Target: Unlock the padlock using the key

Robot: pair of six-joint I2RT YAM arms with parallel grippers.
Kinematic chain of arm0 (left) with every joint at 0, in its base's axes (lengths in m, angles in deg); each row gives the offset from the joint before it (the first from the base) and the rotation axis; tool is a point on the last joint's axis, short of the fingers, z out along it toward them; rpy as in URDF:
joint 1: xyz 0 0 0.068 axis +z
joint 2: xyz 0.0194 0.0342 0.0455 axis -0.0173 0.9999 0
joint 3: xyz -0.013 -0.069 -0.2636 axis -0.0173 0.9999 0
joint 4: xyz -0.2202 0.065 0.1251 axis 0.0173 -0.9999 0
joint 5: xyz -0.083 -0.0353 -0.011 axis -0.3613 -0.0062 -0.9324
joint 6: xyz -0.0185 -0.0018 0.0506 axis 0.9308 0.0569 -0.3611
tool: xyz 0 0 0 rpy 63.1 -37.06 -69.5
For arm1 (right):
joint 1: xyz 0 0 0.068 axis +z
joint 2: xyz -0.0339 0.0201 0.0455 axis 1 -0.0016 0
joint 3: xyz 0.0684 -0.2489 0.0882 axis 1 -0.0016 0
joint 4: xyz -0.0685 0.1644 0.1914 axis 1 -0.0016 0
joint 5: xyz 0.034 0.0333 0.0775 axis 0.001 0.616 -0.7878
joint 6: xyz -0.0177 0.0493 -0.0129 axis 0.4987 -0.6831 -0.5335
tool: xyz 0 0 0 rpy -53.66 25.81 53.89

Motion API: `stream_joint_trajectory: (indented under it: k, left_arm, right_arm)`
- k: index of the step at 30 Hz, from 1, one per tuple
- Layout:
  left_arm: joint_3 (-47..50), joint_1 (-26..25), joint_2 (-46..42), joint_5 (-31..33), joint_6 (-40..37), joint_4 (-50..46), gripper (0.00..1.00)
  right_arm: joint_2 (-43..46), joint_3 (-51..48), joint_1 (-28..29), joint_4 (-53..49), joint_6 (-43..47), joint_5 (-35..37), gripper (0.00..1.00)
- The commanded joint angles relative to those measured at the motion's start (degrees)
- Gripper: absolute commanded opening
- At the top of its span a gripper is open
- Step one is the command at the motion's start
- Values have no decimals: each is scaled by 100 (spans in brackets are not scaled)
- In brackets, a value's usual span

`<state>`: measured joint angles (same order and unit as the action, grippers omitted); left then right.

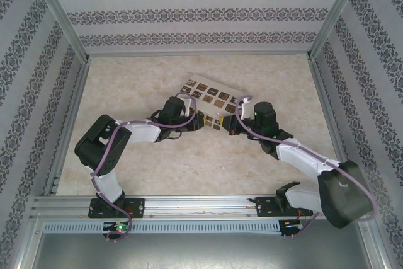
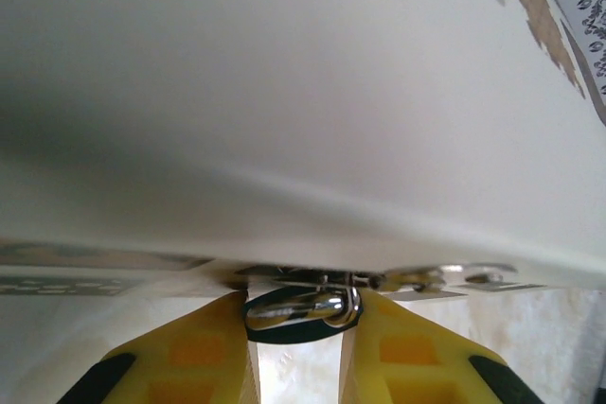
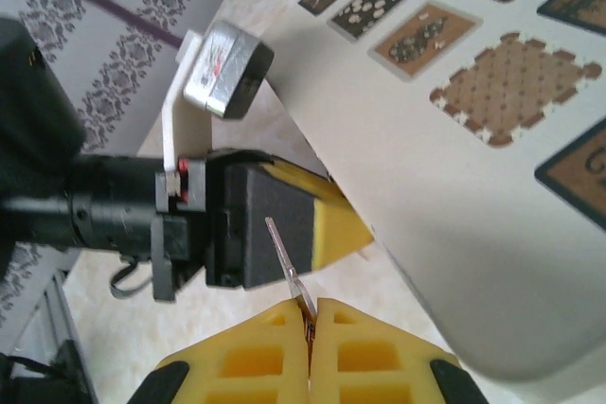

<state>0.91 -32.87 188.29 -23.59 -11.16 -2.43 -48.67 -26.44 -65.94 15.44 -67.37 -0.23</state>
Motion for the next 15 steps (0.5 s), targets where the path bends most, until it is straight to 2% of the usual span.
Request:
stream_joint_trajectory:
  k: [1, 7, 15]
  left_arm:
    - [-221, -64, -307, -324, 262, -394, 20]
    - [-356, -65, -424, -482, 629, -663, 18]
    - [-561, -71, -407, -610, 1169, -871, 17]
  right_arm:
    - [368, -302, 242, -99, 578, 475, 0]
    - [769, -740, 725, -66, 1219, 1048, 0]
    - [390, -863, 1124, 182, 1740, 1476, 0]
